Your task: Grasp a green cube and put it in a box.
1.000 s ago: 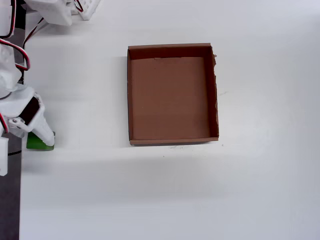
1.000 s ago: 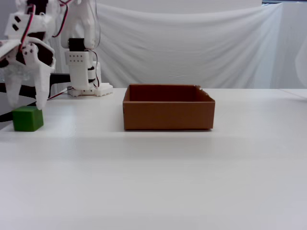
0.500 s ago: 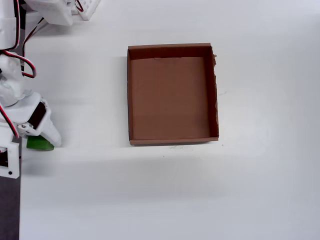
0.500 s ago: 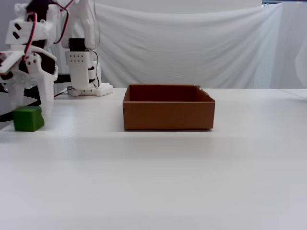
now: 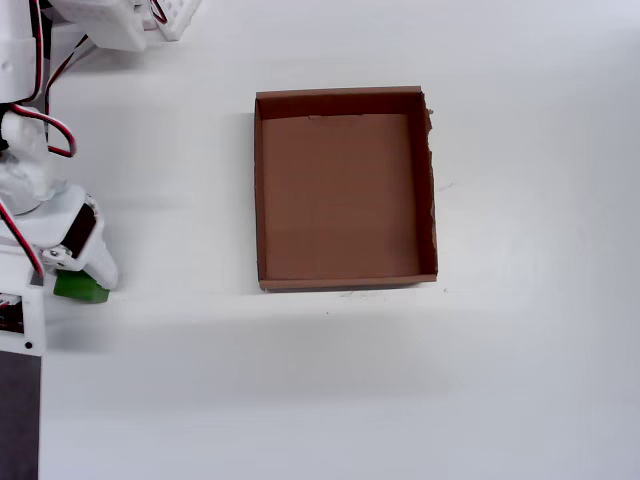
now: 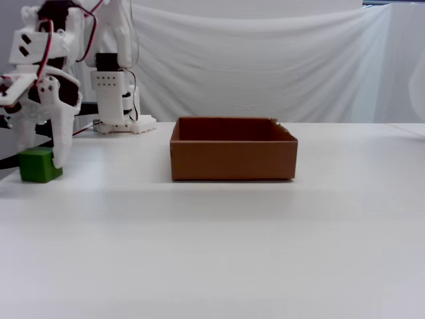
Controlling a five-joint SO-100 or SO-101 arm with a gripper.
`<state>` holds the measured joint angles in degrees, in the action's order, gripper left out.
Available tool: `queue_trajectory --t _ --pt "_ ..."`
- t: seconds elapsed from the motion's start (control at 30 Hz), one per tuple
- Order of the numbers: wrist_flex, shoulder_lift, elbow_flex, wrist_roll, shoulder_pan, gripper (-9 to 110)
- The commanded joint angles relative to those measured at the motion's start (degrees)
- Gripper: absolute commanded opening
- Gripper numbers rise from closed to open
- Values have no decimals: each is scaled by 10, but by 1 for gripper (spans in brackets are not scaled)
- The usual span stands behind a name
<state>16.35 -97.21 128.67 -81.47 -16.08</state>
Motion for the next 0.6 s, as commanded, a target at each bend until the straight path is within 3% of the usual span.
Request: queue_trajectory --t 0.0,0.37,0.57 --pt "0 -8 -8 -12 6 18" --pt "30 -46 -6 -5 23 15" --pt "156 -119 -86 42 96 14"
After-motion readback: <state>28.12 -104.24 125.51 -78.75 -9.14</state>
